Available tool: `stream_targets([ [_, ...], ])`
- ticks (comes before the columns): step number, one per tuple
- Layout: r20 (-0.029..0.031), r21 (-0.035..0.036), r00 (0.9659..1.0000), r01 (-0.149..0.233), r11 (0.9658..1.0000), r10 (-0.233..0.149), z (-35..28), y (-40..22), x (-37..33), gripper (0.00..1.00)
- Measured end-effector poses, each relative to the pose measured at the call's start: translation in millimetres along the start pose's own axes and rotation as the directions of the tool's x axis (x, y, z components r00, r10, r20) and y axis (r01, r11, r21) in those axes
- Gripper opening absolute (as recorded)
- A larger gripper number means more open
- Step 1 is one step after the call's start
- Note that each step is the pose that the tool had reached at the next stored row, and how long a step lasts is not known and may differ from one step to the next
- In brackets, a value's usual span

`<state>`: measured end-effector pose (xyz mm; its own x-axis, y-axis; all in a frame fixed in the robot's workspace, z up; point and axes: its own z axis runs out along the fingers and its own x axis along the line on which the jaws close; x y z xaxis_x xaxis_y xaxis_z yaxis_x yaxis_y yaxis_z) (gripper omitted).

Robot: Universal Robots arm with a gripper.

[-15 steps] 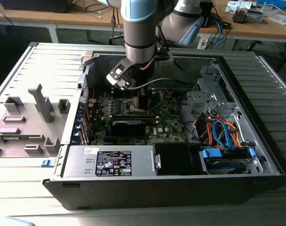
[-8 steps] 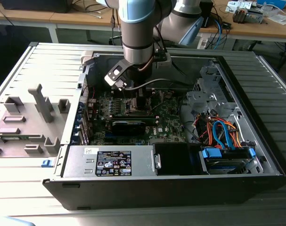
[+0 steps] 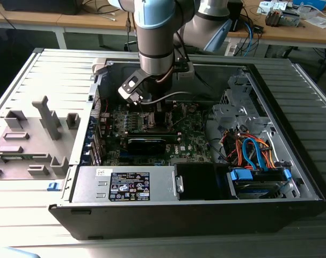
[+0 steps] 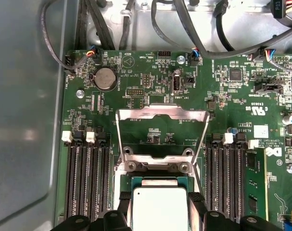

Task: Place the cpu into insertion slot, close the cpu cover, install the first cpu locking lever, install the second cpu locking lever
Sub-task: 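Place the cpu into insertion slot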

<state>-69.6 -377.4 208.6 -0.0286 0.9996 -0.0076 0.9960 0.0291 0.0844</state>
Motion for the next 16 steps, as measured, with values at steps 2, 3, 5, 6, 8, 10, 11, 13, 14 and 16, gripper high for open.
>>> stream_targets([
  [2,0.0001,0.0001,1.0000,0.000,1.0000,0.000,1.9,-0.3,0.0,0.55],
  [3,0.0001,0.0001,1.0000,-0.001,1.0000,0.001,2.8,-0.4,0.0,0.55],
  [5,0.0005,0.0001,1.0000,-0.005,1.0000,0.005,5.2,-0.6,0.0,0.55],
  [6,0.0009,0.0002,1.0000,-0.009,1.0000,0.009,5.8,-0.6,0.0,0.55],
  [8,0.0013,0.0002,0.9999,-0.015,0.9999,0.015,6.8,-0.8,0.0,0.55],
  [10,0.0016,0.0002,0.9998,-0.017,0.9998,0.017,7.6,-1.4,0.0,0.55],
  [11,0.0016,0.0002,0.9999,-0.017,0.9999,0.017,8.0,-1.5,0.0,0.55],
  [13,0.0015,0.0002,0.9999,-0.017,0.9999,0.017,8.9,-2.0,0.0,0.55],
  [14,0.0016,0.0002,0.9999,-0.017,0.9999,0.017,9.1,-2.0,0.0,0.55],
  [16,0.0019,0.0004,0.9998,-0.018,0.9998,0.018,10.2,-2.2,0.0,0.55],
])
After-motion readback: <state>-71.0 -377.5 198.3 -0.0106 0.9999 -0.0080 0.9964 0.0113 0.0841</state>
